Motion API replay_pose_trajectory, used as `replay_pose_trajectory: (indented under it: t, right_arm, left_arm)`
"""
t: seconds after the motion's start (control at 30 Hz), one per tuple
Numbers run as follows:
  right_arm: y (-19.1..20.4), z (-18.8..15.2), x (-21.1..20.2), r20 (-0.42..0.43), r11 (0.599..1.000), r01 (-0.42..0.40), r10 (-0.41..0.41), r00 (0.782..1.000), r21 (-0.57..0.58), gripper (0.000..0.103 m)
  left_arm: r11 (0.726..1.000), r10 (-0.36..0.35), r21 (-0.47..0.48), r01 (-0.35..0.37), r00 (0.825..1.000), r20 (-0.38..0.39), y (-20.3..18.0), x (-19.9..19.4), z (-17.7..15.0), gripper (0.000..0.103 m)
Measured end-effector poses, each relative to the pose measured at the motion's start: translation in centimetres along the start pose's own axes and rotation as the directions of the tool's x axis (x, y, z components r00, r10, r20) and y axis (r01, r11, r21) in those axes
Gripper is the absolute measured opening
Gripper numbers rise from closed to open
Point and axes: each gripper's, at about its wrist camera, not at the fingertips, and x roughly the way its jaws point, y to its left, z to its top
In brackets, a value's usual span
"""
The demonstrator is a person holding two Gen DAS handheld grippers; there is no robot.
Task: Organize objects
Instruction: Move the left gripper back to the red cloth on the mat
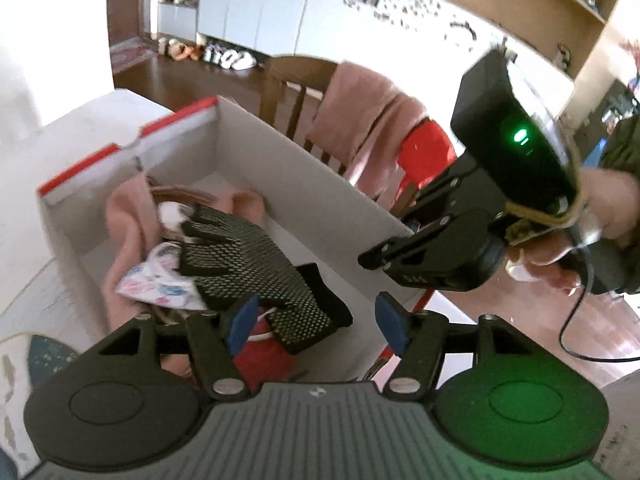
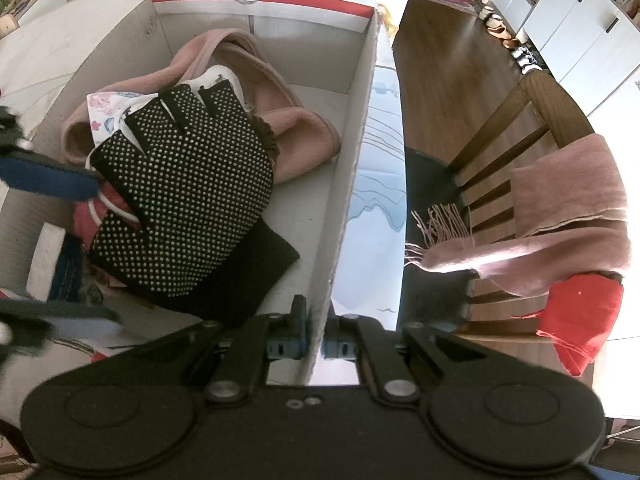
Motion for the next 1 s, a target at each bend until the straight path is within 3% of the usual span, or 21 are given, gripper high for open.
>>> replay_pose_trajectory:
  t: [0.23, 0.53, 0.7, 1.0]
  right_arm:
    - [0.0, 0.1, 0.0, -0.003, 1.000, 0.002, -0.002, 1.000, 0.000, 0.005]
    - [0.0, 0.2, 0.0, -0.010, 1.000, 0.005, -0.005, 1.000, 0.001, 0.005]
    - [0.0, 0.3, 0.0, -0.019, 1.000, 0.006, -0.006, 1.000, 0.001, 0.005]
    - [0.2, 0.6, 0.2, -0.043, 1.000, 0.020, -0.020, 0.999, 0.008, 0.006]
  left_arm:
    - [0.996, 0.056, -0.073, -0.049, 0.994, 0.095, 1.9, -5.2, -1.0, 0.065]
    - [0.960, 0.226, -0.198, -0.198, 0.965, 0.130, 7.0, -11.4, -4.5, 0.065]
    - [0.908, 0.342, -0.291, -0.302, 0.935, 0.098, 11.1, -13.8, -7.5, 0.070]
    - [0.772, 0.516, -0.444, -0.455, 0.856, 0.020, 19.9, -17.6, -13.8, 0.081]
